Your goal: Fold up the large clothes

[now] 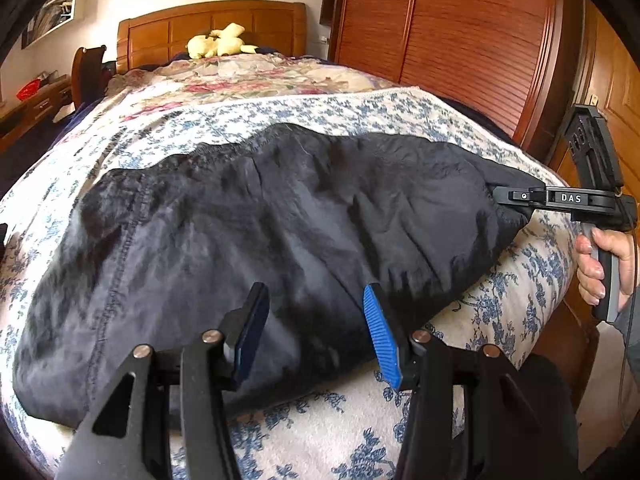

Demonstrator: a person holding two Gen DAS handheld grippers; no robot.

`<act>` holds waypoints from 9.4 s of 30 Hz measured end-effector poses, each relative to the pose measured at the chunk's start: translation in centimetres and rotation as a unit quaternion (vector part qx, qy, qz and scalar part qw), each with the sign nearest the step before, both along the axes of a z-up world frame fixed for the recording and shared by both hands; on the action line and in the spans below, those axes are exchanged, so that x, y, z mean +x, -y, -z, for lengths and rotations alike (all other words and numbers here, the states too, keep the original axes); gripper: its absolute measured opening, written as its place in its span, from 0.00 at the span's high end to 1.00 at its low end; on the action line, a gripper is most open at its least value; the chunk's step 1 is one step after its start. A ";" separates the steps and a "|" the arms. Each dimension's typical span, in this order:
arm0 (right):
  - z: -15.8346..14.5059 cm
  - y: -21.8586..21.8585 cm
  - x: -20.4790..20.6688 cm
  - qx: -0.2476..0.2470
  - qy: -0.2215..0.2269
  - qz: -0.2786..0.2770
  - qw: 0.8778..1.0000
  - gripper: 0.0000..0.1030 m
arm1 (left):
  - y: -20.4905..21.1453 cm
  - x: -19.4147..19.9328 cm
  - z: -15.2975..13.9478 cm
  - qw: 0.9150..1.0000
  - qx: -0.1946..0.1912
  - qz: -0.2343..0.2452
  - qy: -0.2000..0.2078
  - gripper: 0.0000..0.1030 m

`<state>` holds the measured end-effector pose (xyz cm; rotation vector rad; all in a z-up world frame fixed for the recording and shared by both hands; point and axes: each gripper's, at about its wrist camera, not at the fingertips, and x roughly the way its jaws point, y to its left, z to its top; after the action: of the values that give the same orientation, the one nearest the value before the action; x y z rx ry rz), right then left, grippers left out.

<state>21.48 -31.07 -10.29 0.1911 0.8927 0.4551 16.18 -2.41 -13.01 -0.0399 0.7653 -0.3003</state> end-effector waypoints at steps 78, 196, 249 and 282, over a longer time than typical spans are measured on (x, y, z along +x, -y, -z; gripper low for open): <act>0.6 -24.8 -2.9 -0.089 0.029 -0.212 0.973 0.62 | -13.5 -4.1 -3.2 0.994 -0.004 -0.104 0.017 0.53; 3.5 -18.6 11.3 -0.102 -0.036 -0.120 0.987 0.70 | -21.8 -0.6 4.6 0.989 -0.032 -0.135 -0.059 0.58; -9.1 -46.3 10.7 -0.008 0.104 -0.246 0.964 0.76 | -41.8 -12.1 -10.4 0.948 -0.018 -0.281 0.149 0.93; -2.7 -78.3 3.1 -0.137 0.061 -0.433 0.889 0.41 | -56.1 -21.3 -7.5 0.862 0.082 -0.496 0.067 0.87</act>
<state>24.61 47.20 -7.62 -0.5230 0.8761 1.1456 -5.13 53.67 -5.51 -0.2420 0.5431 0.7448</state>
